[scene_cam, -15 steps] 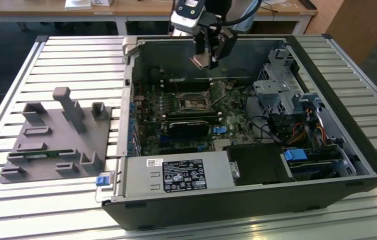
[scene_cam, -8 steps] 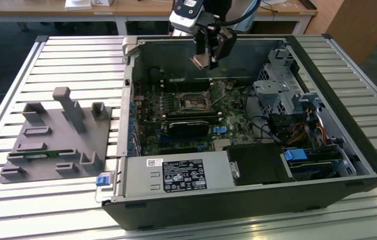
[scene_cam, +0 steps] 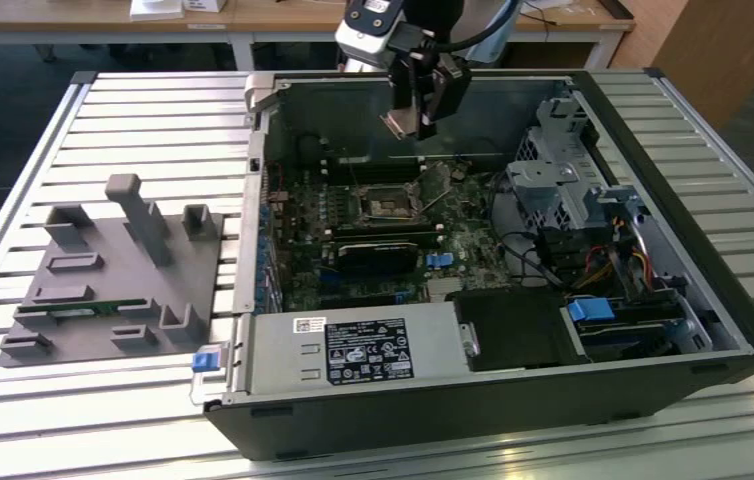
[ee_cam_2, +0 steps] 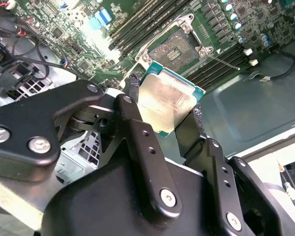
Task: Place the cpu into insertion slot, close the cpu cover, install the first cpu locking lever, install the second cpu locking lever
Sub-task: 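Place the cpu into insertion slot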
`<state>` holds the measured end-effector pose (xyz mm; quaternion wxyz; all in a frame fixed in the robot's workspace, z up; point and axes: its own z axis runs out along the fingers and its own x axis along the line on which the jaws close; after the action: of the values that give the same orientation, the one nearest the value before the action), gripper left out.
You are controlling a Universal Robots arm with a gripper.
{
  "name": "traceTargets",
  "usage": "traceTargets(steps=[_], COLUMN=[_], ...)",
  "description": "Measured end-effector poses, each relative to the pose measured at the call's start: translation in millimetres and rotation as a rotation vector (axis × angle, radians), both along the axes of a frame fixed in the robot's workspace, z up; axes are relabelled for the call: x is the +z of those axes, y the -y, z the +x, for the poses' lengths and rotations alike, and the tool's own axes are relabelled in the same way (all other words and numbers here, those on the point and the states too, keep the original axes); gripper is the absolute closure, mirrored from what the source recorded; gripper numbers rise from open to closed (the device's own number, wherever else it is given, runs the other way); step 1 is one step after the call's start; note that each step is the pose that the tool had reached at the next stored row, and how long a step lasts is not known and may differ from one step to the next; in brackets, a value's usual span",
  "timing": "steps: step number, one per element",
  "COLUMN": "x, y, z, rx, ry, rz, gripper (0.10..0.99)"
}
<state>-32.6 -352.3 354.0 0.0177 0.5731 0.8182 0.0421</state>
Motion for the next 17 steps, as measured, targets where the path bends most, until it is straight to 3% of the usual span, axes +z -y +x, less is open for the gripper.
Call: traceTargets(steps=[17], x=[-0.9], y=[0.0], z=[0.0], rx=[-0.1], ry=[0.0], rz=[0.0], gripper=[0.545])
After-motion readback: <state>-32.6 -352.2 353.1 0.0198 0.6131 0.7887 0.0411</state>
